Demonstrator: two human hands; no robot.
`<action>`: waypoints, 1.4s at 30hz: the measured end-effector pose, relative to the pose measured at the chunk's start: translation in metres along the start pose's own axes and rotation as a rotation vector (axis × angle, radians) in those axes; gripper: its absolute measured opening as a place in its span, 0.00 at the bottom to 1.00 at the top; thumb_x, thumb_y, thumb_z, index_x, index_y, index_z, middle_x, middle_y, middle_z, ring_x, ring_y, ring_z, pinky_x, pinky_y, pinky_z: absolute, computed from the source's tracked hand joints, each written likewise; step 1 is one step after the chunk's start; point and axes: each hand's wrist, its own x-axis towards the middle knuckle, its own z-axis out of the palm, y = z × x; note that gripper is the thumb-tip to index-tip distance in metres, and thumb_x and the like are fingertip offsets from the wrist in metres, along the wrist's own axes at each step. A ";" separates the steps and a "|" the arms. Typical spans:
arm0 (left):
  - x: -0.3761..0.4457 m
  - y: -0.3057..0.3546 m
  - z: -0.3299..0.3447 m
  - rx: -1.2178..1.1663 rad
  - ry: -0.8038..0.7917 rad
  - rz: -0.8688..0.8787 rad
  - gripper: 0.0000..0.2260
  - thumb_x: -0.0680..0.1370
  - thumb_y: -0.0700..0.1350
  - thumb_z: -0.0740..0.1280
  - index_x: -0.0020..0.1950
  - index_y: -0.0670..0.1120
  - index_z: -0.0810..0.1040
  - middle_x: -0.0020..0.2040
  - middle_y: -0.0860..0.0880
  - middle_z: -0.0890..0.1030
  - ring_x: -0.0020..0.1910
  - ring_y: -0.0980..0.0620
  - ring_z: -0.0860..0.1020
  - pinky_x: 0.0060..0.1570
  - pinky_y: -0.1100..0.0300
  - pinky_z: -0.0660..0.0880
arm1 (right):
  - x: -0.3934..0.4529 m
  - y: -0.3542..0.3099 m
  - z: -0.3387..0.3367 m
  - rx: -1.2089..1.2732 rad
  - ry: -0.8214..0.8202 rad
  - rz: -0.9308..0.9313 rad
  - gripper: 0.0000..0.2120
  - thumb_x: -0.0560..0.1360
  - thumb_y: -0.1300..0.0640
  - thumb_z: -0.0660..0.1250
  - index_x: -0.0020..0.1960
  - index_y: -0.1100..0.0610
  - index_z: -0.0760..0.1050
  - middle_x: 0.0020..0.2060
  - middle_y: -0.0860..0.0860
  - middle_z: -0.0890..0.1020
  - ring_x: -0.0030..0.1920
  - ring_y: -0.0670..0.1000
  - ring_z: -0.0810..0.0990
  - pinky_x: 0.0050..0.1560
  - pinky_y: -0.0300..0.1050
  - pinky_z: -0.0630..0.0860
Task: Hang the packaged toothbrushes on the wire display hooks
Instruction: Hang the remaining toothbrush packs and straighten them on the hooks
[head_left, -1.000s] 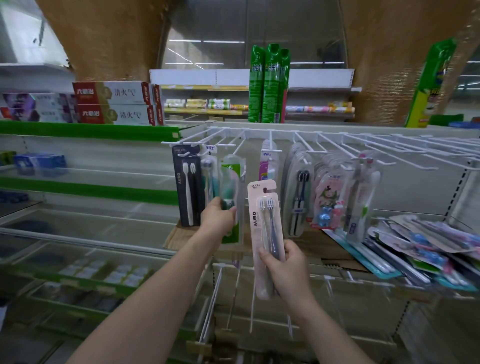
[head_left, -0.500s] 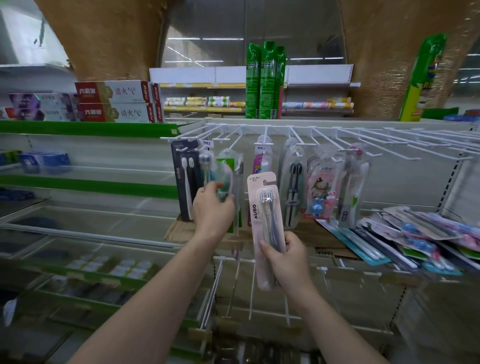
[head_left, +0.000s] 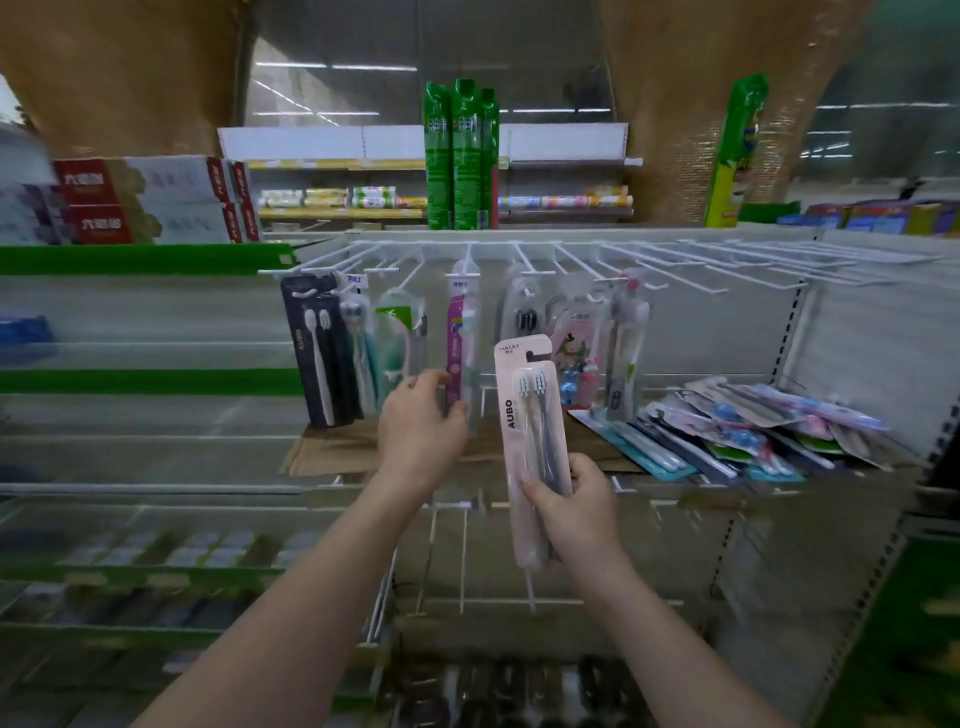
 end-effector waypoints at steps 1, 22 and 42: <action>-0.001 0.003 0.003 0.005 -0.009 0.019 0.14 0.79 0.48 0.70 0.64 0.49 0.78 0.59 0.49 0.80 0.58 0.48 0.78 0.59 0.51 0.76 | -0.002 0.000 -0.005 0.010 0.014 0.005 0.09 0.76 0.54 0.74 0.53 0.48 0.76 0.47 0.46 0.83 0.48 0.48 0.83 0.42 0.48 0.82; -0.021 0.123 0.110 -0.012 -0.114 0.109 0.16 0.79 0.51 0.69 0.66 0.49 0.78 0.61 0.47 0.79 0.60 0.44 0.77 0.58 0.49 0.75 | 0.047 -0.005 -0.160 -0.013 0.185 -0.077 0.12 0.75 0.56 0.74 0.57 0.53 0.78 0.48 0.48 0.84 0.48 0.49 0.84 0.50 0.53 0.82; 0.004 0.144 0.163 0.036 -0.021 0.027 0.18 0.78 0.48 0.70 0.67 0.48 0.79 0.61 0.46 0.81 0.61 0.46 0.77 0.57 0.57 0.71 | 0.161 0.003 -0.190 0.072 0.064 -0.001 0.07 0.76 0.55 0.72 0.51 0.53 0.76 0.48 0.53 0.83 0.48 0.53 0.83 0.47 0.53 0.82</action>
